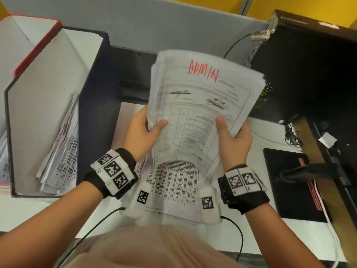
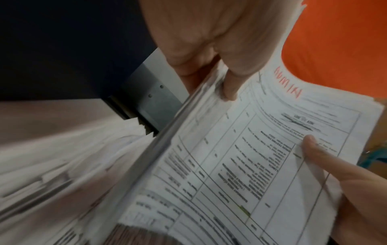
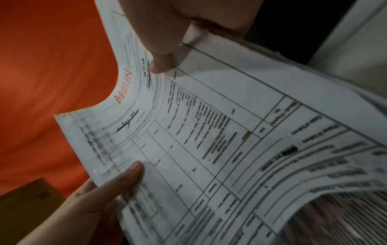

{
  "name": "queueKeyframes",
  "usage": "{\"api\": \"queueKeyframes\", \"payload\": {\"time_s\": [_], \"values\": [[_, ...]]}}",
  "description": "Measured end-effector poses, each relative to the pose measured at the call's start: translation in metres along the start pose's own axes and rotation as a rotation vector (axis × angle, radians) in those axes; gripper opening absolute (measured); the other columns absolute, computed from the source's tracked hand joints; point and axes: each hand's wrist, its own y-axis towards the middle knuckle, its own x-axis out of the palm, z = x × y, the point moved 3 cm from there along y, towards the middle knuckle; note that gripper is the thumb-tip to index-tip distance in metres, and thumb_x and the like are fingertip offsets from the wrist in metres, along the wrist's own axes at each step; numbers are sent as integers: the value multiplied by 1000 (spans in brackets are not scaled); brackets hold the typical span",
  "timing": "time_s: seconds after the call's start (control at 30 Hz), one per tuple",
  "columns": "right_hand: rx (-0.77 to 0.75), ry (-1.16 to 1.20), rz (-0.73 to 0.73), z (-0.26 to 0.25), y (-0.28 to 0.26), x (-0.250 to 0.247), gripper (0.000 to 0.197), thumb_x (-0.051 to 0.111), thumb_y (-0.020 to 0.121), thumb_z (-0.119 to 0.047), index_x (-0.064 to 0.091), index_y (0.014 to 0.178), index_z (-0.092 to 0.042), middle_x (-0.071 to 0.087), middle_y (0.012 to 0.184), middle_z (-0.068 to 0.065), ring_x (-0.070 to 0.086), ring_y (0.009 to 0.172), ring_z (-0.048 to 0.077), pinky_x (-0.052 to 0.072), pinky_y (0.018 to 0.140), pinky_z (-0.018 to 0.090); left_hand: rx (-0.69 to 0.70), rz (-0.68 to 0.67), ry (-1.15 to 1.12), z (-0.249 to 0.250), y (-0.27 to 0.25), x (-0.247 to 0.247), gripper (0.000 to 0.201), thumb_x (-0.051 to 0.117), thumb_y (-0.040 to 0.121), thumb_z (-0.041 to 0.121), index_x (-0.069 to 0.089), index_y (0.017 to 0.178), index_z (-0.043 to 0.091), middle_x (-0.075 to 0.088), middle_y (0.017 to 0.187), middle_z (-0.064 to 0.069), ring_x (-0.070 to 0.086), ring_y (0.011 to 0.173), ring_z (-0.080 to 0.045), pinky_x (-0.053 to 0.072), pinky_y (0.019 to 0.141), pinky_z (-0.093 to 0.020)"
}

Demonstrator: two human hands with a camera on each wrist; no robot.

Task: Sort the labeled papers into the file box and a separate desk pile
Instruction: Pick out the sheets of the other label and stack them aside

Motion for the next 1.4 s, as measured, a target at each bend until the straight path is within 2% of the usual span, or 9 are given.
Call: {"api": "queueKeyframes", "payload": {"time_s": [0.23,0.47,0.73,0.87,1.0,1.1,1.2,1.3,1.4], "values": [[132,-5,-70,15,-21,6,28,75,75,-9,60,88,-28,68,79,-19,66,78,-8,52,66,9,-153,-43,34,-13,-19,4,24,66,84,17,64,108,13,64,92,15,62,84,8,53,82,-22],[128,-48,-72,25,-22,4,25,76,75,-13,64,91,-27,72,84,-15,68,84,-2,54,65,12,-196,4,0,-25,-12,5,28,67,82,19,65,108,10,65,93,13,61,81,11,48,65,-3],[143,-65,-74,23,-12,20,28,76,75,-14,60,94,-27,65,90,-20,63,80,-14,49,66,4,-216,113,65,-3,-3,-7,27,69,82,16,66,107,7,68,98,2,65,86,-7,51,69,-11],[37,-79,-232,5,-2,29,34,72,78,-9,56,104,-23,67,103,-6,66,91,-3,54,75,12,-144,147,127,42,16,-44,26,69,81,16,67,105,6,69,101,-4,66,92,-12,53,79,-24],[70,-209,-358,15,1,23,35,74,75,-15,56,103,-25,67,90,4,65,79,11,56,74,30,-212,170,264,66,30,-107,16,72,79,26,60,80,15,59,70,1,56,55,4,43,50,-7],[141,-286,-405,38,-4,8,35,75,67,-31,57,97,-35,67,87,3,63,78,12,55,71,27,-375,241,336,74,32,-168,54,75,72,40,57,118,17,65,105,-2,61,94,-17,50,79,-28],[168,-393,-373,67,-7,-10,37,78,67,-28,58,98,-31,67,89,7,62,77,9,52,64,12,-470,291,506,85,24,-222,67,76,62,53,56,120,29,65,107,5,60,97,-20,48,83,-38],[223,-530,-296,95,-9,-27,41,80,69,-20,57,103,-20,62,97,18,58,81,22,50,76,27,-578,336,606,85,14,-254,47,79,57,53,66,93,24,68,88,0,62,77,-20,50,67,-32],[273,-708,-287,115,-17,-41,54,81,68,-21,55,115,-12,56,100,16,56,92,33,45,86,39,-613,319,830,73,12,-256,47,80,61,45,63,92,14,63,82,-6,56,69,-22,41,54,-27]]}}
